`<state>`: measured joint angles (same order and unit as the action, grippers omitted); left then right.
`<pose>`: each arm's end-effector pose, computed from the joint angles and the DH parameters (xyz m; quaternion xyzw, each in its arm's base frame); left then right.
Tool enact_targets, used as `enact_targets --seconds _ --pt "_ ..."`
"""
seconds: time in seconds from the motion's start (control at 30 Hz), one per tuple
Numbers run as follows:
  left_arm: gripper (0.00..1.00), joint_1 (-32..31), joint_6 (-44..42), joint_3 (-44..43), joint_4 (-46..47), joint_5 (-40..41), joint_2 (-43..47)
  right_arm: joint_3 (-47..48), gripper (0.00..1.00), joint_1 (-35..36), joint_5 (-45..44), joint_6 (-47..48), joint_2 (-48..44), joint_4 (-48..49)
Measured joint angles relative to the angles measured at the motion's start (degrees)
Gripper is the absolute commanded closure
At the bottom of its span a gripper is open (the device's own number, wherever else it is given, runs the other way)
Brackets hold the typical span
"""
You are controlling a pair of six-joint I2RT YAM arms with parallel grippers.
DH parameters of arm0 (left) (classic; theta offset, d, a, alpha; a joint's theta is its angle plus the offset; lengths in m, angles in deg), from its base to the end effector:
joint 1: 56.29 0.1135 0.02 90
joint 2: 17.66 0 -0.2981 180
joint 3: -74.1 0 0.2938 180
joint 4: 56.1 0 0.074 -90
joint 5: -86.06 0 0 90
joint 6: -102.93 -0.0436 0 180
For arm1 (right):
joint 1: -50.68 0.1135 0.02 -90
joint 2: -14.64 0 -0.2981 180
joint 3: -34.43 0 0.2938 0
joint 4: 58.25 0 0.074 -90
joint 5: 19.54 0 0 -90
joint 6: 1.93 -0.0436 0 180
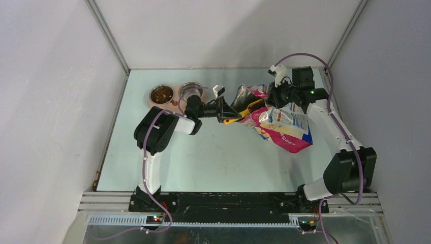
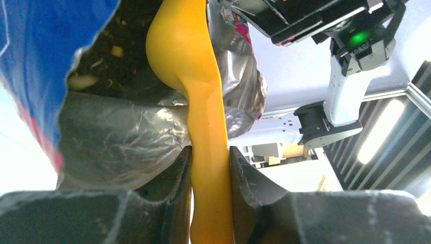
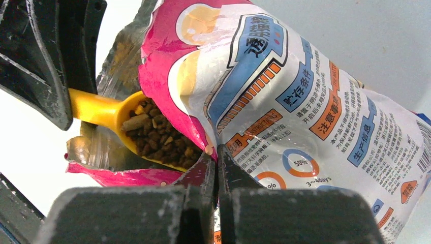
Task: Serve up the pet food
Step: Collect the pet food from the pet food bag.
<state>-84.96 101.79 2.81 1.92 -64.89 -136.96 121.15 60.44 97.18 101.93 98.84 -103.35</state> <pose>0.3819 -0.2523 0.1716 0.0584 0.6741 -0.7336 0.0637 0.3579 0.0815 0.3466 -0.2733 0.8529 0.1974 0.3985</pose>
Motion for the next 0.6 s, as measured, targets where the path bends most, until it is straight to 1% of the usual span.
enact_targets --seconds 0.27,0.6 --pt "1.0 2.6 3.7 3.7 6.9 -1.7 0.3 0.7 1.0 -0.6 0.8 1.3 0.1 -1.1" --pt "1.0 5.1 4.1 8.0 8.6 -2.8 3.5 1.4 1.0 -0.6 0.0 3.0 0.2 -2.2"
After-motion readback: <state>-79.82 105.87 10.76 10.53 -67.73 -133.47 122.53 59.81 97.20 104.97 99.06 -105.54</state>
